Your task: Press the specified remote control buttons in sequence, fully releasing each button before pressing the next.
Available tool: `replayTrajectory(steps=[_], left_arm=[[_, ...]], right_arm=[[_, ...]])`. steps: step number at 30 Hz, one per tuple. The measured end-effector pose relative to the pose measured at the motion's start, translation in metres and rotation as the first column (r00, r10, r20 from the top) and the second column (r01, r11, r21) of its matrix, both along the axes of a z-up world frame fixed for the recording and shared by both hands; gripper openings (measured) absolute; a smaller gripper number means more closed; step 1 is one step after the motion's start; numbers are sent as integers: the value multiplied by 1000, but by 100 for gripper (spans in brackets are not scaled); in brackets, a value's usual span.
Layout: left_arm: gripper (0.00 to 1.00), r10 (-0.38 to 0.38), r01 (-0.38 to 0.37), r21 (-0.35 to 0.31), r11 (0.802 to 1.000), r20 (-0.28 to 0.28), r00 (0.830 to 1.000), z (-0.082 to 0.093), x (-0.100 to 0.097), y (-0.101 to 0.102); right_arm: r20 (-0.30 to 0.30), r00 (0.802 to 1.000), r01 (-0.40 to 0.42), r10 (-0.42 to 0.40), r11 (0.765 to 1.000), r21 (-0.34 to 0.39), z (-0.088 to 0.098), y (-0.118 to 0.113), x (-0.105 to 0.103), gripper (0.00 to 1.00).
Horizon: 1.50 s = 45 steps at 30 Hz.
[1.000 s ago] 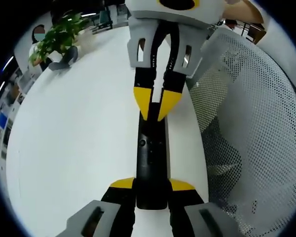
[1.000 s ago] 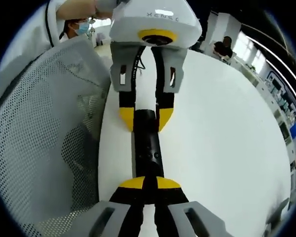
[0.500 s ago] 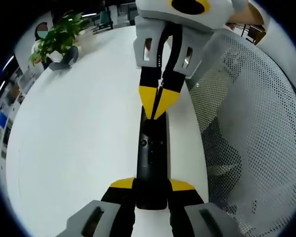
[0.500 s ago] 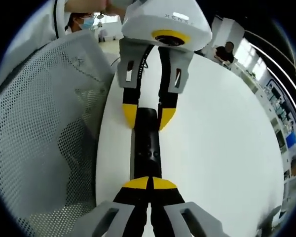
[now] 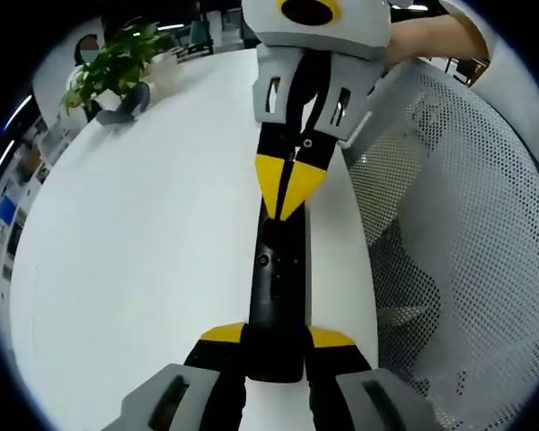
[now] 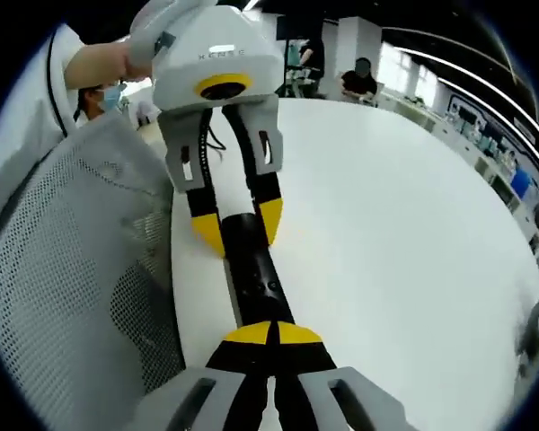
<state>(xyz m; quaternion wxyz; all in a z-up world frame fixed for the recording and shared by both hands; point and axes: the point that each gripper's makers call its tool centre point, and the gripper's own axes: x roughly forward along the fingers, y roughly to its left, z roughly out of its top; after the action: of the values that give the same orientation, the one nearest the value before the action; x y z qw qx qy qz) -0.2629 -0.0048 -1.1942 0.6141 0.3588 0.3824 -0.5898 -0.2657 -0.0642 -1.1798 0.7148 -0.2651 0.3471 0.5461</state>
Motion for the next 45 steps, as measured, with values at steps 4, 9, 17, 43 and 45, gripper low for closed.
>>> replayTrajectory(steps=[4, 9, 17, 43, 45], left_arm=[[24, -3, 3, 8, 1000, 0, 1000, 0, 0, 0], [24, -21, 21, -2, 1000, 6, 1000, 0, -1, 0], [24, -54, 54, 20, 998, 14, 998, 0, -1, 0], [24, -43, 43, -18, 999, 9, 999, -1, -2, 1], [24, -41, 42, -22, 999, 6, 999, -1, -2, 1]], right_arm=[[52, 996, -70, 73, 996, -60, -1, 6, -1, 0], [27, 995, -92, 96, 990, -109, -2, 8, 1, 0], [17, 995, -99, 103, 984, -147, -4, 11, 4, 0], [85, 996, -28, 35, 996, -86, -4, 25, 4, 0], [73, 997, 2, 3, 997, -71, -4, 24, 4, 0]])
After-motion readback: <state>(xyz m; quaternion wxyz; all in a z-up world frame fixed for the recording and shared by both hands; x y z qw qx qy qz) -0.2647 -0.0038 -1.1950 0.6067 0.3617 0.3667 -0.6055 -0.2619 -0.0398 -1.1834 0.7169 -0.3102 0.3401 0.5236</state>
